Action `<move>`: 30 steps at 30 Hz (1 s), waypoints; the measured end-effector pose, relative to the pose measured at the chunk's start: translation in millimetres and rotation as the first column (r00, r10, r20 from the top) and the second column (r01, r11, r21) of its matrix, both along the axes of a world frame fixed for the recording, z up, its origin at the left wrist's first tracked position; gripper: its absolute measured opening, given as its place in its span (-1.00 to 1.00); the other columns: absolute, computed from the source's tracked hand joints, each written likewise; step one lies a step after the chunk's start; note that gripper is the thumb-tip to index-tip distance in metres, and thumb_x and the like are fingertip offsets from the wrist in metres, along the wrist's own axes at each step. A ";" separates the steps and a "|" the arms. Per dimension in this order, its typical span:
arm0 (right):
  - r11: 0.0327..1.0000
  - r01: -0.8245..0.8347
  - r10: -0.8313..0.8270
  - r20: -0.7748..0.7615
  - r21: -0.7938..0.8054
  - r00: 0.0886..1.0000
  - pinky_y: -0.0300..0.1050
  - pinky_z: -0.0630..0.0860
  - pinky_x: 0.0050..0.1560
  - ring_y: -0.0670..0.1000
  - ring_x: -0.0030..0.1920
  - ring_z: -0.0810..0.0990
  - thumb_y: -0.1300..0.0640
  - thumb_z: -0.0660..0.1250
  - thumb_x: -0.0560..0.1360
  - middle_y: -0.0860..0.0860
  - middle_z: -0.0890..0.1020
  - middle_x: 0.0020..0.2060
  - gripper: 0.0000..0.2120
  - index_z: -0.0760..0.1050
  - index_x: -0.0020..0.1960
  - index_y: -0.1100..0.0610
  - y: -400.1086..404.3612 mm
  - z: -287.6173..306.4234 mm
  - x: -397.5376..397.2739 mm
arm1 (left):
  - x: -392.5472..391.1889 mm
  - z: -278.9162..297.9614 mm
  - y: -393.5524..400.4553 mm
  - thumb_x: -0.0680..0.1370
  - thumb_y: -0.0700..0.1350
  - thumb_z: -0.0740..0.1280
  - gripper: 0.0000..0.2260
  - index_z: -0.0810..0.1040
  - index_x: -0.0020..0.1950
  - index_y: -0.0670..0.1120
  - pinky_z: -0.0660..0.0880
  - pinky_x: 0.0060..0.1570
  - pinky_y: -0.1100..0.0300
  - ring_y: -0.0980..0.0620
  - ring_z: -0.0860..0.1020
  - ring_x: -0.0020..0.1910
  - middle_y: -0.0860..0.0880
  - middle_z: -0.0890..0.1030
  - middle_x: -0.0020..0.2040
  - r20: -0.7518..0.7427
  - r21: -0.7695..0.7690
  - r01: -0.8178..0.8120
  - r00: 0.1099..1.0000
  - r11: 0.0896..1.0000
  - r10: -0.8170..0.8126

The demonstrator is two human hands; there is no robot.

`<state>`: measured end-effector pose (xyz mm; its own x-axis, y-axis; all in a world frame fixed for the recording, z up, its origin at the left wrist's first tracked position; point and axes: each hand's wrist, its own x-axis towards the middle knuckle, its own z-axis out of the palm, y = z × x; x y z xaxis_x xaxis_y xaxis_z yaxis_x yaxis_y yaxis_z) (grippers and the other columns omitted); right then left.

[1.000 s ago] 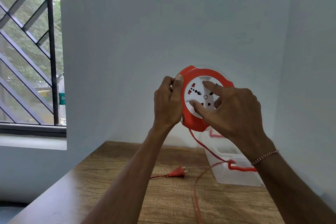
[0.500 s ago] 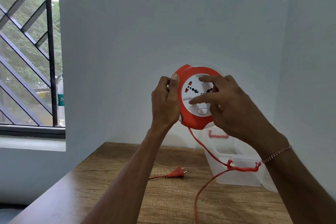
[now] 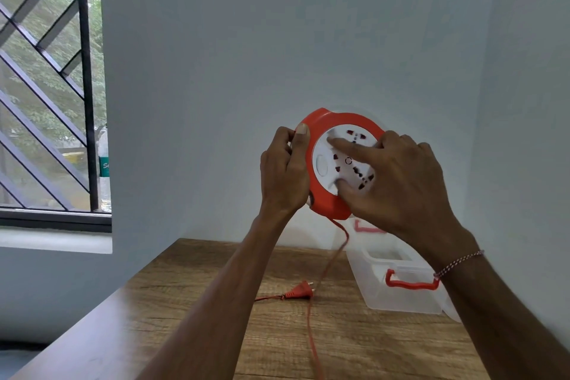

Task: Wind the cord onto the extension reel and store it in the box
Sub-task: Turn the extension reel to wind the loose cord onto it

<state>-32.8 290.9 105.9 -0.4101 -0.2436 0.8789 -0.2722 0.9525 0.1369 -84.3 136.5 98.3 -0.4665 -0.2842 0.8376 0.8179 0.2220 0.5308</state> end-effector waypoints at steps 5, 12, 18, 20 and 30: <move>0.980 -0.096 0.090 -0.038 -0.173 0.995 0.03 0.60 -0.02 0.10 -0.17 0.67 -0.47 0.13 0.36 0.05 0.70 -0.05 -0.31 0.50 0.28 -0.04 -5.0 -1.1 2.3 | -1.9 -0.8 1.2 0.64 0.07 0.14 -0.74 0.50 -0.01 -0.08 0.62 -0.23 0.25 0.11 0.64 -0.24 0.12 0.61 -0.22 0.008 -0.010 -0.021 1.000 1.000 0.022; 0.978 -0.177 0.170 -0.064 -0.109 0.983 -0.01 0.52 0.02 0.13 0.00 0.57 -0.26 0.28 0.42 0.09 0.67 0.04 -0.51 0.57 0.19 0.04 0.0 4.4 2.2 | -1.0 0.3 0.0 0.65 0.04 0.14 -0.77 0.48 -0.01 -0.07 0.62 -0.25 0.27 0.08 0.63 -0.22 0.12 0.60 -0.22 0.019 0.024 -0.001 1.000 1.000 0.001; 0.983 -0.164 0.157 0.087 0.080 0.984 0.17 0.48 0.14 0.24 0.23 0.42 0.16 0.54 0.29 0.12 0.53 0.27 -0.64 0.64 0.07 -0.01 -0.2 8.3 8.0 | -1.6 1.4 -0.4 0.65 0.05 0.13 -0.77 0.48 -0.04 -0.05 0.62 -0.24 0.25 0.07 0.62 -0.24 0.11 0.60 -0.22 0.019 0.022 -0.021 1.000 1.000 0.020; 0.979 -0.141 0.127 0.097 0.147 0.987 0.22 0.45 0.15 0.29 0.21 0.43 0.11 0.57 0.22 0.15 0.52 0.27 -0.55 0.63 0.11 -0.02 -2.3 5.3 6.1 | -0.8 2.0 -0.4 0.65 0.04 0.13 -0.79 0.47 -0.07 -0.02 0.61 -0.24 0.25 0.06 0.61 -0.24 0.11 0.59 -0.24 0.018 0.023 -0.015 1.000 1.000 0.014; 0.995 0.045 -0.044 -0.019 0.086 0.999 0.10 0.47 0.04 0.17 0.03 0.50 -0.17 0.43 0.32 0.13 0.59 0.12 -0.42 0.42 0.32 -0.21 0.6 -1.2 0.2 | 0.2 -0.4 0.1 0.63 0.08 0.15 -0.68 0.50 0.00 -0.16 0.66 -0.22 0.02 -0.03 0.65 -0.27 -0.03 0.64 -0.21 0.030 0.009 0.029 0.999 1.000 -0.029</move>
